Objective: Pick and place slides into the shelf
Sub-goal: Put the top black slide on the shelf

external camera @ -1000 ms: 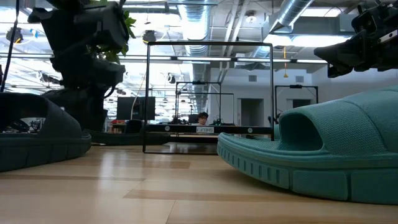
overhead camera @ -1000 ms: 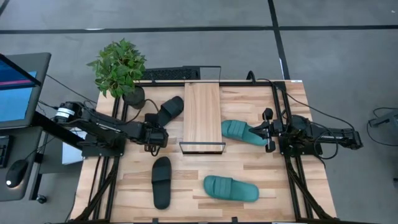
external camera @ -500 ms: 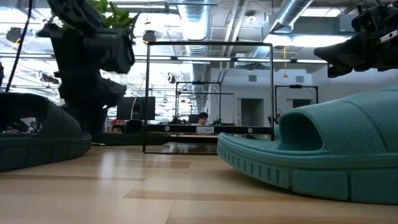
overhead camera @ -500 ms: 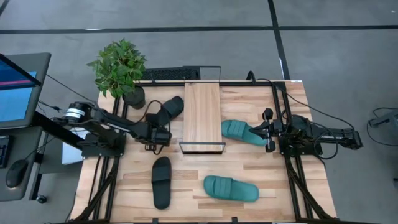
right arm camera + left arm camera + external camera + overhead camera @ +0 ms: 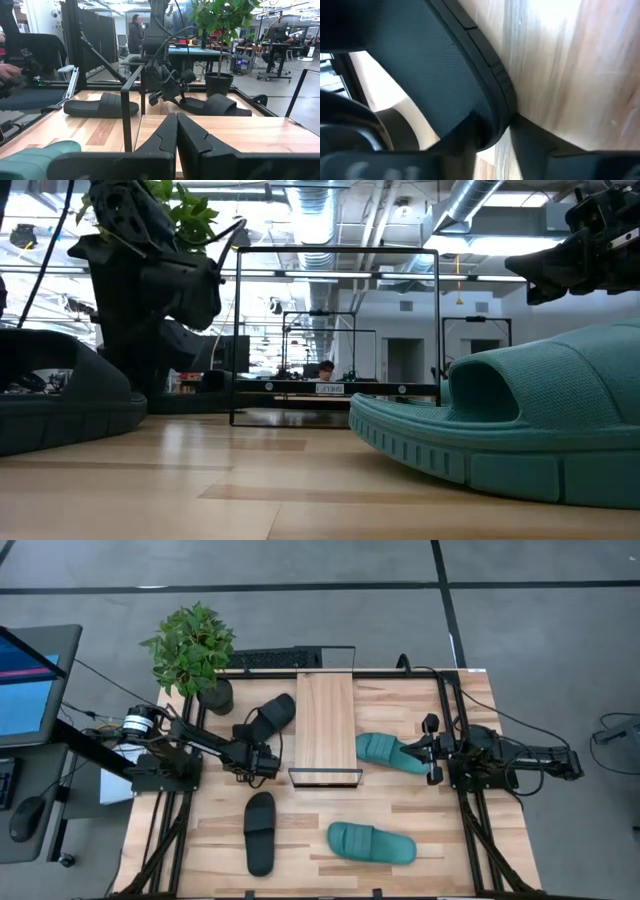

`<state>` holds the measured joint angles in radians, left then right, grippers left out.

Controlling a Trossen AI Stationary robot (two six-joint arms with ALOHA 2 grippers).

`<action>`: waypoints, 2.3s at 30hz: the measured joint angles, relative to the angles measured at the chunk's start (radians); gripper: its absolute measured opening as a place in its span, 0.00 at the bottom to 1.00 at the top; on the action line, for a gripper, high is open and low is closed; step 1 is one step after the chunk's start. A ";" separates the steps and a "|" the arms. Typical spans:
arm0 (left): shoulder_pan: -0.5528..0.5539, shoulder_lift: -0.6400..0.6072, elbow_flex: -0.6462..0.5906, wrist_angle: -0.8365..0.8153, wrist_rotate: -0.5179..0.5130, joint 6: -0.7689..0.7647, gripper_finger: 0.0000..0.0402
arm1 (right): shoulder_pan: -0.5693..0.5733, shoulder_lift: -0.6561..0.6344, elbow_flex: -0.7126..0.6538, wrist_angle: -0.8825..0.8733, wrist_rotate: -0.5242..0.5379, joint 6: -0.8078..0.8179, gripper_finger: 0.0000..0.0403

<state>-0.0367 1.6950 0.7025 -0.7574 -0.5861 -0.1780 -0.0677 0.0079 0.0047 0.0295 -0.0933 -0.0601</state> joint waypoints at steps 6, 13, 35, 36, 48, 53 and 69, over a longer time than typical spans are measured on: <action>0.003 0.001 -0.001 0.003 0.030 -0.044 0.05 | 0.000 0.000 0.000 0.000 0.000 0.000 0.00; -0.027 -0.011 0.031 -0.065 0.062 -0.109 0.04 | 0.000 0.000 0.000 0.000 0.000 0.000 0.00; -0.261 -0.187 0.078 -0.253 0.240 -0.227 0.03 | 0.000 -0.002 0.000 0.000 -0.003 0.000 0.00; -0.277 -0.188 0.078 -0.253 0.240 -0.233 0.03 | 0.000 -0.002 0.000 0.000 -0.003 0.000 0.00; -0.437 -0.188 0.089 -0.329 0.159 -0.443 0.02 | 0.000 -0.002 0.000 0.000 -0.003 0.000 0.00; -0.469 -0.188 0.118 -0.330 0.117 -0.459 0.02 | 0.000 -0.002 0.000 0.000 -0.003 0.000 0.00; -0.500 -0.189 0.252 -0.434 -0.055 -0.211 0.02 | 0.000 -0.002 0.000 0.000 -0.003 0.000 0.00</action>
<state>-0.5365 1.5063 0.9544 -1.1919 -0.6410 -0.3893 -0.0677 0.0063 0.0048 0.0296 -0.0966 -0.0601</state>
